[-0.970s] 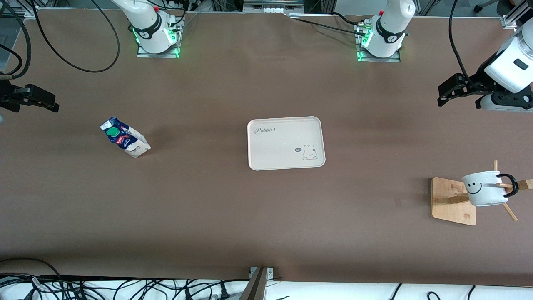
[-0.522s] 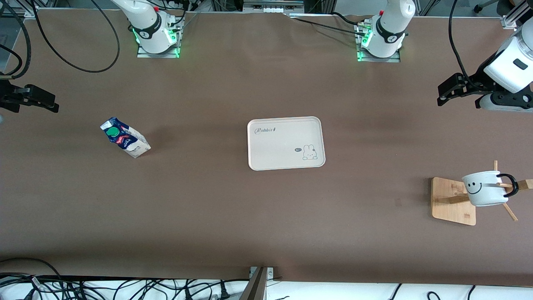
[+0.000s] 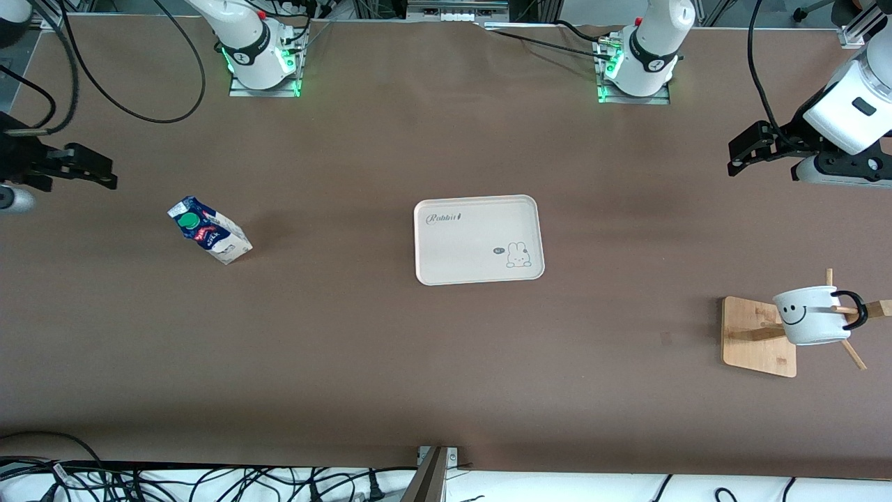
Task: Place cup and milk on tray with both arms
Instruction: 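Reach the right gripper down to the milk carton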
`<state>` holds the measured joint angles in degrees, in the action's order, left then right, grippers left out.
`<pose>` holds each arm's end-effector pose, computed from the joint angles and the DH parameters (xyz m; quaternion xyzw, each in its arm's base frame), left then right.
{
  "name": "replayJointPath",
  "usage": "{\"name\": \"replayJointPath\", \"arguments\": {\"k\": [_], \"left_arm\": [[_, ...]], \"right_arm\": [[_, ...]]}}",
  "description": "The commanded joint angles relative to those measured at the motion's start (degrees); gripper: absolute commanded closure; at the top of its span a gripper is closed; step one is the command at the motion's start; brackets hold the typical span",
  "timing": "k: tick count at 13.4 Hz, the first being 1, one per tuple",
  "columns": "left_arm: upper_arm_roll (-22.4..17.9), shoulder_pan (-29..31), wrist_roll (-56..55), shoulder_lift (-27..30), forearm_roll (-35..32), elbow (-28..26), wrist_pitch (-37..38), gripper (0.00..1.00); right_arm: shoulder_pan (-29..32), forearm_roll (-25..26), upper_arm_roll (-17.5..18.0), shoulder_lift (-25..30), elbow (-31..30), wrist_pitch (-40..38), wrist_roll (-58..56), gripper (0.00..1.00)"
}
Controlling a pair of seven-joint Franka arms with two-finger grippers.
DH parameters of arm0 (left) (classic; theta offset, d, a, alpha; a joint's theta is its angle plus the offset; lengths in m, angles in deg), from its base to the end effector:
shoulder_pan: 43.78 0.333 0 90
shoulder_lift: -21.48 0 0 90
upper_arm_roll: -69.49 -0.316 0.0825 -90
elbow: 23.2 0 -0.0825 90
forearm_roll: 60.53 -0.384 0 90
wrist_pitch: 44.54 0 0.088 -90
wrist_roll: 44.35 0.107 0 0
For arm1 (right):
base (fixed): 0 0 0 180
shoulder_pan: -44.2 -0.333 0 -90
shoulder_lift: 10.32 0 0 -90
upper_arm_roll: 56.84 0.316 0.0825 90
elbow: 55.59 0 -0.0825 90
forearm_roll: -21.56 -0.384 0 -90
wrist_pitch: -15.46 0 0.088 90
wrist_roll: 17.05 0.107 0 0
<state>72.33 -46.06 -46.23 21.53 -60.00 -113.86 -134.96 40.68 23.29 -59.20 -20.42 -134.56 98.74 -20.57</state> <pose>0.5524 -0.0505 0.6202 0.9996 -0.0282 -0.0019 0.0045 0.5959 0.0109 0.6032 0.9978 0.0399 -0.0508 0.0176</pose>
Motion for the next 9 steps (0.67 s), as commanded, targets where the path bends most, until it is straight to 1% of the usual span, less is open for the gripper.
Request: {"name": "replayJointPath", "arguments": {"k": [1, 3, 6, 9], "left_arm": [[-0.12, -0.1, 0.3, -0.5, -0.53, 1.8, 1.48, 0.0], [-0.12, -0.01, 0.3, -0.5, -0.53, 1.8, 1.48, 0.0], [-0.12, 0.08, 0.3, -0.5, -0.53, 1.8, 1.48, 0.0], [-0.12, 0.08, 0.3, -0.5, -0.53, 1.8, 1.48, 0.0]], "right_arm": [[-0.17, 0.65, 0.07, -1.23, -0.57, -0.4, -4.27, 0.0], [-0.17, 2.13, 0.07, -2.38, -0.49, 0.04, -9.03, 0.0], [-0.7, 2.32, 0.07, -3.96, -0.49, 0.13, -9.4, 0.0], [-2.45, 2.23, 0.07, -6.86, -0.4, 0.3, -9.31, 0.0]]}}
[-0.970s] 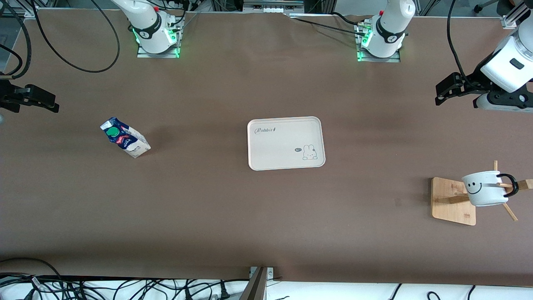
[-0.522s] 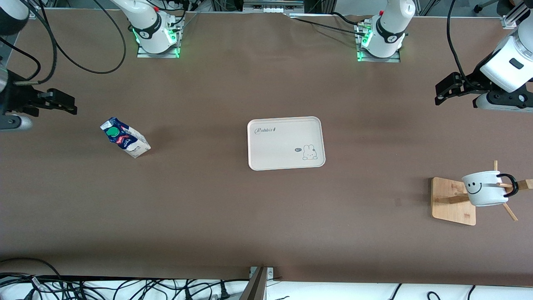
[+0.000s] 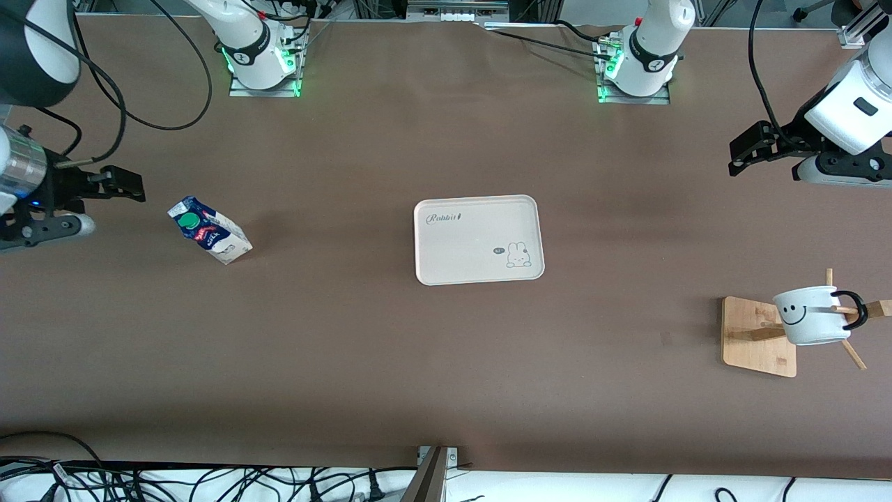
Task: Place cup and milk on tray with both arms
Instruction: 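Reach the right gripper down to the milk carton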
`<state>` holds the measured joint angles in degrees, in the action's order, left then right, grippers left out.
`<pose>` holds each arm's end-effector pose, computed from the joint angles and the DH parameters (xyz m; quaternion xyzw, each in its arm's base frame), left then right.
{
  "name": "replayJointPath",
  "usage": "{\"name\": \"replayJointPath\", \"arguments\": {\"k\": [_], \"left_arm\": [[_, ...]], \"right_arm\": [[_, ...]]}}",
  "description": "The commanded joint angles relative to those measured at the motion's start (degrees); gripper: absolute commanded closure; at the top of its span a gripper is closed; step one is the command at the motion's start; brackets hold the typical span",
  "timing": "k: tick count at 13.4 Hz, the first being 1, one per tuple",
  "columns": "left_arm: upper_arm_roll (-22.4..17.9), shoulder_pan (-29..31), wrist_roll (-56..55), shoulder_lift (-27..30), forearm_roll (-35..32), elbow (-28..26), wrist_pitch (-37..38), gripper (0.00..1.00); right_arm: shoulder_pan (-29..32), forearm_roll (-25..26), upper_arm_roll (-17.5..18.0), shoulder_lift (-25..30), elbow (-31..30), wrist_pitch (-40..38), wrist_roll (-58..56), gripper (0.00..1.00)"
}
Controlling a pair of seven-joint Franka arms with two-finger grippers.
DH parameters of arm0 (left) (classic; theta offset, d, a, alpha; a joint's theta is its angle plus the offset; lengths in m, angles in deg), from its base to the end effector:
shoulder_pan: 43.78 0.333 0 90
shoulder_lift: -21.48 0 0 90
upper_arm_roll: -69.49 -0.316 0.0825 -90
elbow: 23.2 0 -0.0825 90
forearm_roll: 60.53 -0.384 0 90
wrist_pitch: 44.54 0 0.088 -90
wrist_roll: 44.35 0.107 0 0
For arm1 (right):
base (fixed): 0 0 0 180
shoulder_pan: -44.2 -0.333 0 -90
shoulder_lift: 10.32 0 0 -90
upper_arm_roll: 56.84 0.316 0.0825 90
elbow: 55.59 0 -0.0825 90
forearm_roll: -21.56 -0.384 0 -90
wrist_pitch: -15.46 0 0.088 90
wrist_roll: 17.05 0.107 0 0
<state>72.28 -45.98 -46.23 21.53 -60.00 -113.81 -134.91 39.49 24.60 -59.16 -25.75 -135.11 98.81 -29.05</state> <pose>0.5525 -0.0492 0.6205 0.9996 -0.0271 -0.0019 0.0045 0.6175 0.0228 0.5426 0.9866 0.1243 -0.1032 0.0234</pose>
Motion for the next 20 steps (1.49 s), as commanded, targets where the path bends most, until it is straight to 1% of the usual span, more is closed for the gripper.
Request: {"name": "replayJointPath", "arguments": {"k": [1, 4, 11, 14, 16, 20], "left_arm": [[-0.06, 0.0, 0.3, -0.5, -0.53, 1.76, 1.43, 0.0], [-0.06, 0.0, 0.3, -0.5, -0.53, 1.76, 1.43, 0.0], [-0.06, 0.18, 0.3, -0.5, -0.53, 1.76, 1.52, 0.0], [-0.15, 0.27, 0.39, -0.5, -0.53, 1.76, 1.52, 0.0], [-0.15, 0.27, 0.47, -0.5, -0.53, 1.76, 1.52, 0.0], [-0.24, 0.27, 0.47, -0.5, -0.53, 1.76, 1.52, 0.0]], "right_arm": [[-1.53, 0.83, 0.03, -2.15, 0.15, 0.49, -0.92, 0.0], [-2.32, 0.91, 0.03, -3.73, 0.15, 0.84, -2.31, 0.0], [-1.62, 0.65, -0.5, -6.64, 0.33, 2.87, -17.34, 0.0], [-1.62, 0.91, -0.5, -7.34, 0.15, 3.31, -18.32, 0.0], [-1.45, 0.39, -0.58, -8.91, 0.06, 3.31, -19.11, 0.0], [0.22, 0.03, -0.5, -10.94, -1.07, 4.53, -18.67, 0.0]]}}
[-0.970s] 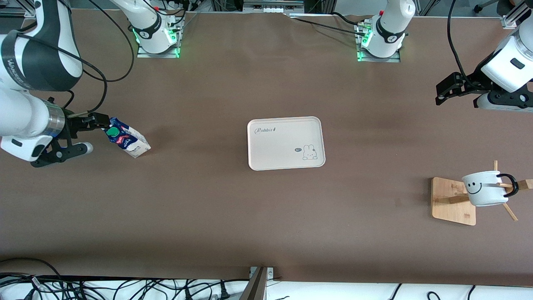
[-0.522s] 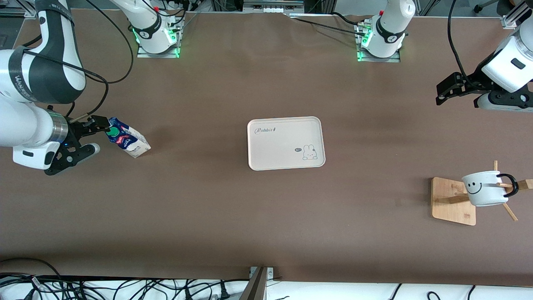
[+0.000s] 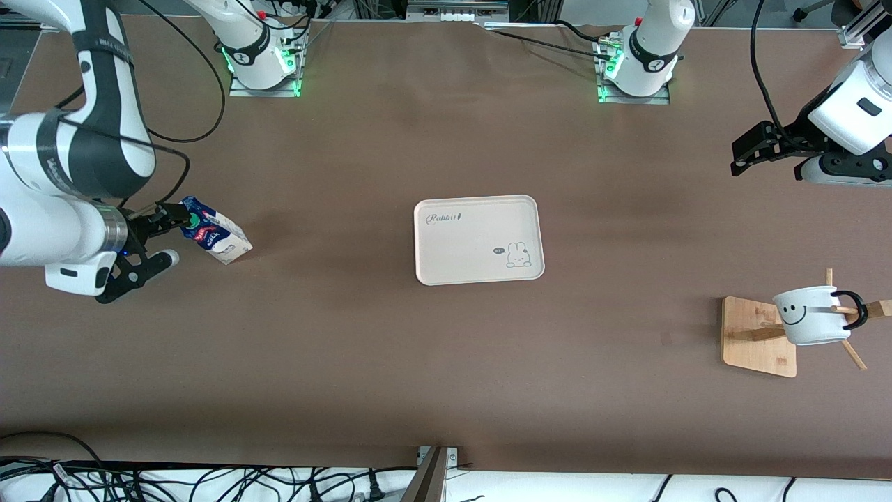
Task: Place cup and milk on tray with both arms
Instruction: 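Reach the right gripper down to the milk carton, then close the right gripper around the milk carton's cap end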
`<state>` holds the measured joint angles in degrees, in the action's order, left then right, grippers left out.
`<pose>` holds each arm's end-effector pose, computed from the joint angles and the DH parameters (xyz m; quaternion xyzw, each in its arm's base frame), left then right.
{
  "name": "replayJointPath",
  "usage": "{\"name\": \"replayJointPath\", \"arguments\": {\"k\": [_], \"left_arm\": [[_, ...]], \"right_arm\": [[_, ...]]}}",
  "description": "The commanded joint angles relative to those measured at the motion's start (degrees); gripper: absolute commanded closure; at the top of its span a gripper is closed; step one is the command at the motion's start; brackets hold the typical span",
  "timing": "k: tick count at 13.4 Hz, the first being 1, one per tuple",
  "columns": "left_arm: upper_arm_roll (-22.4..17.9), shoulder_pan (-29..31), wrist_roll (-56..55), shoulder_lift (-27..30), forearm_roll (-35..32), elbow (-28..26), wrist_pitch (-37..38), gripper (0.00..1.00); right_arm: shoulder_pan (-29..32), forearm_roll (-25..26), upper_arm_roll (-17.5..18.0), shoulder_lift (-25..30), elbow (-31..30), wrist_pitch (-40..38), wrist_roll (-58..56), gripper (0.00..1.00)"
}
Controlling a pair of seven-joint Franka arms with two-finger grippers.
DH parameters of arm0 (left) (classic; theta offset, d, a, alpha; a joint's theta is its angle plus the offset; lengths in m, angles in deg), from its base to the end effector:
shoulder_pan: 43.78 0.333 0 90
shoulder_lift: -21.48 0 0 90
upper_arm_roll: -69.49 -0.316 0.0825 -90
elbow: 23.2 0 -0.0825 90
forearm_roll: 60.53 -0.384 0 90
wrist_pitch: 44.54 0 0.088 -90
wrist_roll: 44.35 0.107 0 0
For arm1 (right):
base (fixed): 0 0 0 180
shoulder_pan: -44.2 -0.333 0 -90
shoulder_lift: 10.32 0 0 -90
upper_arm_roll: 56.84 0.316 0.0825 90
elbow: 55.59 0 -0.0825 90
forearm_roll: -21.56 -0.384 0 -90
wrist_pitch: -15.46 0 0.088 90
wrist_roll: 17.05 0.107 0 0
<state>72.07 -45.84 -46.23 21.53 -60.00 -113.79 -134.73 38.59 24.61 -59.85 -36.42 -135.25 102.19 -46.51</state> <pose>0.5524 -0.0458 0.6204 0.9997 -0.0241 -0.0033 0.0044 0.6527 0.0293 0.4264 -0.9462 -0.2756 0.1693 0.0011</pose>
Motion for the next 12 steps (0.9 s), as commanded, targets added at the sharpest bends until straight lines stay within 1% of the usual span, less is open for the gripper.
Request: {"name": "replayJointPath", "arguments": {"k": [1, 5, 8, 9, 12], "left_arm": [[-0.02, 0.12, 0.39, -0.5, -0.53, 1.74, 1.34, 0.0], [-0.02, 0.12, 0.39, -0.5, -0.53, 1.74, 1.34, 0.0], [-0.02, 0.12, 0.3, -0.5, -0.53, 1.74, 1.34, 0.0], [-0.02, 0.12, 0.39, -0.5, -0.53, 1.74, 1.34, 0.0], [-0.11, 0.12, 0.39, -0.5, -0.53, 1.74, 1.34, 0.0]], "right_arm": [[1.74, 0.03, 0.2, -0.27, -1.9, 2.29, -1.3, 0.0], [1.83, 0.12, 0.29, -0.27, -3.75, 3.0, -1.56, 0.0], [1.65, -0.32, 0.73, 0.17, -7.61, 1.42, -1.3, 0.0], [1.57, -1.45, 0.73, 0.43, -8.32, 1.24, -1.3, 0.0], [1.65, -1.55, 0.64, 0.96, -9.47, 0.54, -1.3, 0.0]]}}
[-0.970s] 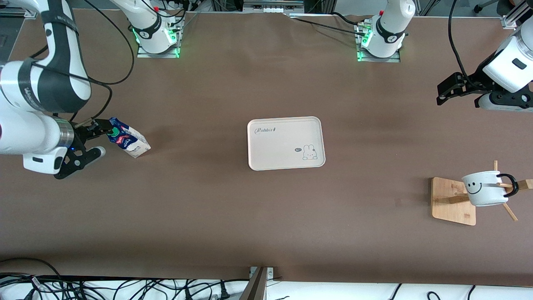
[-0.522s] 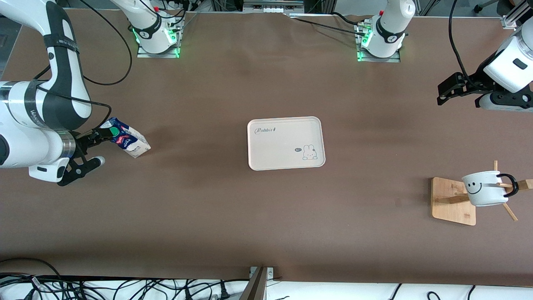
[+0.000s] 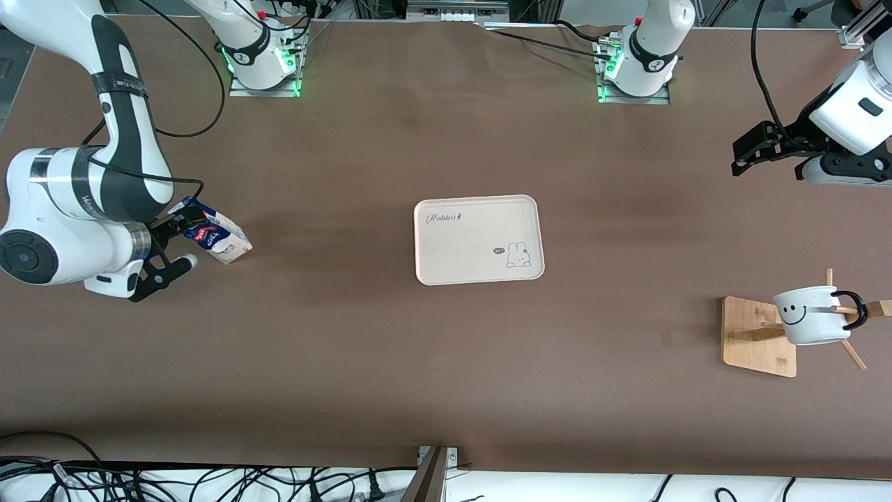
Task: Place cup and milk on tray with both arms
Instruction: 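Close the right gripper around the milk carton's cap end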
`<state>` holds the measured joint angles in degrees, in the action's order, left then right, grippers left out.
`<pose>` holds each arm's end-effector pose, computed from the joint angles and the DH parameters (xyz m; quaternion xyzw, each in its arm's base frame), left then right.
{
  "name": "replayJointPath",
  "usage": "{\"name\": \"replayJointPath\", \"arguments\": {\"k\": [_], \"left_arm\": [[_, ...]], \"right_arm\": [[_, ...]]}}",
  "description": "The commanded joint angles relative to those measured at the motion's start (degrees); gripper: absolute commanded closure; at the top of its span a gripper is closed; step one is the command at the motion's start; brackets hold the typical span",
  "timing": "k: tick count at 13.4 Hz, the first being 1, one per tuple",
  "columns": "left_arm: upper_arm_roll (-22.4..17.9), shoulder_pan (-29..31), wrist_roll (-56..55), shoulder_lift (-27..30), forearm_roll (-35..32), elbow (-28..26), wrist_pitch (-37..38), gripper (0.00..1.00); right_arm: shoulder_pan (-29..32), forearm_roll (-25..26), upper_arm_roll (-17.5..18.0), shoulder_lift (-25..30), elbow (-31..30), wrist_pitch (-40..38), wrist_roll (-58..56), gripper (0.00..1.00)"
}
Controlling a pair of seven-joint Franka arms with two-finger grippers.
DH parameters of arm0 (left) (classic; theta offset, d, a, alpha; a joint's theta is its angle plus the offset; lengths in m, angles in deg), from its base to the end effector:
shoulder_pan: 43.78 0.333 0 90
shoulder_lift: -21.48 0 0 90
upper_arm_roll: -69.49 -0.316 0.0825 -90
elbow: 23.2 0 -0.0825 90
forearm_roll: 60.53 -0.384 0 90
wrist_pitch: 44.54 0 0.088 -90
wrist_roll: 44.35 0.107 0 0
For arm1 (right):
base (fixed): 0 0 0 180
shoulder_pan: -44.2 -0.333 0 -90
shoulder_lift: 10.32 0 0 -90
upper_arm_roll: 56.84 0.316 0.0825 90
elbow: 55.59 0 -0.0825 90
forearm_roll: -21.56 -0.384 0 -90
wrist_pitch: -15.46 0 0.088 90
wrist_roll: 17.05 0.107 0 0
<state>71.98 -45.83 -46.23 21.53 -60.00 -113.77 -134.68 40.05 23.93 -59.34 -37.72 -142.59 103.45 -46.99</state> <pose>0.5524 -0.0449 0.6205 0.9997 -0.0232 -0.0036 0.0044 0.6335 0.0173 0.3575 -0.9353 -0.2688 0.2287 0.0261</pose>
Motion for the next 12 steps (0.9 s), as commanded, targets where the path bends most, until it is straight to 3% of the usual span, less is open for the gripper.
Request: {"name": "replayJointPath", "arguments": {"k": [1, 7, 10, 12], "left_arm": [[-0.02, 0.12, 0.39, -0.5, -0.53, 1.72, 1.29, 0.0], [0.06, 0.12, 0.39, -0.5, -0.53, 1.72, 1.29, 0.0], [-0.02, 0.12, 0.3, -0.5, -0.53, 1.72, 1.29, 0.0], [0.06, 0.12, 0.3, -0.5, -0.53, 1.72, 1.29, 0.0]], "right_arm": [[0.2, -0.88, 0.05, 2.34, -2.3, -0.9, -0.82, 0.0], [0.2, -0.44, 0.04, 2.78, -4.23, -0.19, -1.17, 0.0], [0.2, -0.26, -0.13, 5.93, -10.02, 4.54, -1.17, 0.0], [0.29, -0.17, -0.39, 6.12, -10.65, 5.34, -1.35, 0.0]]}}
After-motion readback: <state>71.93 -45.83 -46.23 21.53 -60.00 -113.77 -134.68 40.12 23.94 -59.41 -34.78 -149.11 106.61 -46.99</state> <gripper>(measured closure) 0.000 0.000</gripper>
